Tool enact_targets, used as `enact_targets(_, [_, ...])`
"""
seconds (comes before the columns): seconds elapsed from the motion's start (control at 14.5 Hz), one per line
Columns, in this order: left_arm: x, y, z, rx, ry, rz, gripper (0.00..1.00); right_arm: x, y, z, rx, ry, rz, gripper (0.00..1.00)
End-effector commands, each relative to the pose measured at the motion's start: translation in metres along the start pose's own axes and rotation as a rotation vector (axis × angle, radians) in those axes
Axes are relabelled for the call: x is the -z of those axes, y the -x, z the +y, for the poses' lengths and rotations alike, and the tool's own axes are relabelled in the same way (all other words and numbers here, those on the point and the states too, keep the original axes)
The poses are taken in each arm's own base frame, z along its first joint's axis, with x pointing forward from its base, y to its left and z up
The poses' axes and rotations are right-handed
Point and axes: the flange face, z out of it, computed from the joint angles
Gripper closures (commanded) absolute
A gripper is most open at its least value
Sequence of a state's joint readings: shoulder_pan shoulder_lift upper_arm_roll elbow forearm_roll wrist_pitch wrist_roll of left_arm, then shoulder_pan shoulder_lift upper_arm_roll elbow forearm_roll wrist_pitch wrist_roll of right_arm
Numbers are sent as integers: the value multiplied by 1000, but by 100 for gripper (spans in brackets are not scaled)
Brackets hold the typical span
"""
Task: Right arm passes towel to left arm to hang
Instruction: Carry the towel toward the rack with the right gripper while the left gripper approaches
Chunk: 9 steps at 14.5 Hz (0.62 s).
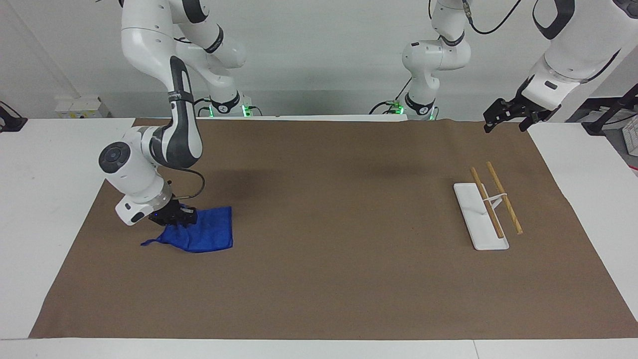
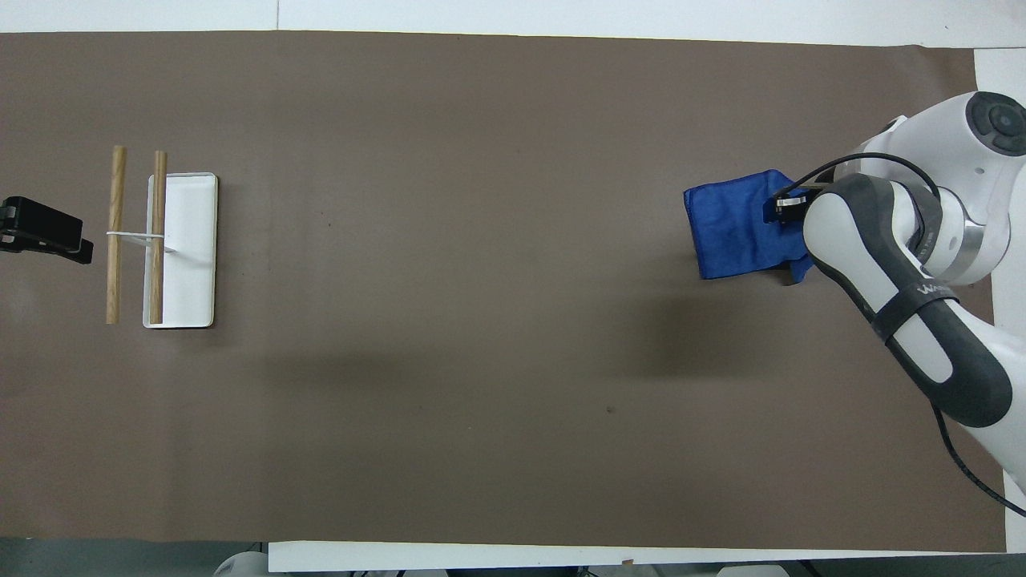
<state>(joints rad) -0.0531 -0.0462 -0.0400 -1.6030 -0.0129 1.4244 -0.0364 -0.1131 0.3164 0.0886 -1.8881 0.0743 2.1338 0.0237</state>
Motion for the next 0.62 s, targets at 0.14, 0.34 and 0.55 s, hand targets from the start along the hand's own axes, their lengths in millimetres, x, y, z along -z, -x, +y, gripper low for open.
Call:
enact_targets(0.14, [1, 7, -7, 6, 2, 1, 0, 60, 12, -114, -276, -47, -45, 100])
enact_targets(0.34, [0, 6, -26, 77, 18, 2, 0, 91, 26, -197, -451, -102, -16, 100])
enact_targets(0.55, [-25, 11, -11, 494, 117, 9, 0, 114, 43, -268, -611, -262, -92, 100])
